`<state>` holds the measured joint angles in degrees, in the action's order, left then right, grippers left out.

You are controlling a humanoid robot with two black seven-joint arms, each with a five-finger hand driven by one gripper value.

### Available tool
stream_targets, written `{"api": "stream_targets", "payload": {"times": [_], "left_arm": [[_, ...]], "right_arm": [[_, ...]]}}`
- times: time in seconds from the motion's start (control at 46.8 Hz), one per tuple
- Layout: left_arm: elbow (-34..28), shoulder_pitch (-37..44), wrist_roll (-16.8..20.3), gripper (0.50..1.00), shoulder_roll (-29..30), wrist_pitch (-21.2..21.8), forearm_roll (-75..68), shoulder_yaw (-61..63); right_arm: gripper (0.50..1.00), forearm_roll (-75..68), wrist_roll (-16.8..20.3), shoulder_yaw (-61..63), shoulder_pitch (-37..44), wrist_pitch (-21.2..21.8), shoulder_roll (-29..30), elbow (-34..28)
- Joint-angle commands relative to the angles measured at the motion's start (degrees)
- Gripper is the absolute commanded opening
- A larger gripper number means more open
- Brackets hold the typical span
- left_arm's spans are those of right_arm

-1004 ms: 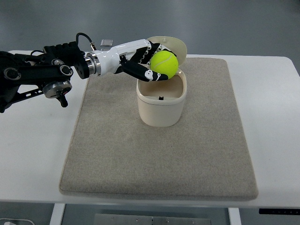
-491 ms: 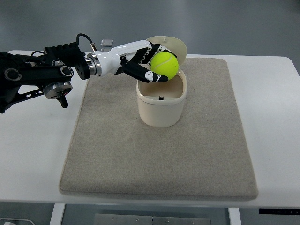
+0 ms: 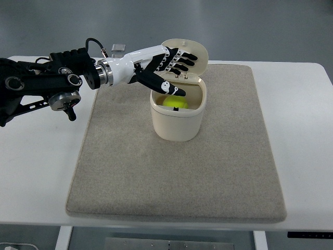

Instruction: Put tennis ball into box with left hand

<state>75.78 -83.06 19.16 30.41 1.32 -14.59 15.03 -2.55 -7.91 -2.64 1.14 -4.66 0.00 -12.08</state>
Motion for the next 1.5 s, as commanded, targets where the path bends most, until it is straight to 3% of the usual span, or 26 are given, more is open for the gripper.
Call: {"api": "stream_targets", "payload": {"times": [0.0, 0.299, 0.513, 0.684, 0.962, 1.474], "left_arm": [[1.1, -0.1, 0.0, 0.879, 0.0, 0.0, 0.0, -0.1], [7.3, -0.1, 0.3, 0.879, 0.0, -0.5, -0.4, -4.1], [6.9, 7.5, 0.8, 0.879, 0.4, 0.0, 0.0, -23.6], [0.0, 17.0, 0.8, 0.876, -0.7, 0.3, 0.0, -40.1], [-15.0, 25.9, 0.8, 0.876, -7.0, -0.6, 0.0, -49.2], [-19.5, 27.1, 0.9, 0.876, -9.1, -0.6, 0.2, -50.7]], "right_arm": [[0.938, 0.0, 0.0, 0.0, 0.0, 0.0, 0.0, 0.0], [0.938, 0.0, 0.0, 0.0, 0.0, 0.0, 0.0, 0.0], [0.938, 0.0, 0.0, 0.0, 0.0, 0.0, 0.0, 0.0], [0.938, 0.0, 0.0, 0.0, 0.0, 0.0, 0.0, 0.0], [0.938, 0.0, 0.0, 0.0, 0.0, 0.0, 0.0, 0.0], [0.938, 0.0, 0.0, 0.0, 0.0, 0.0, 0.0, 0.0]]}}
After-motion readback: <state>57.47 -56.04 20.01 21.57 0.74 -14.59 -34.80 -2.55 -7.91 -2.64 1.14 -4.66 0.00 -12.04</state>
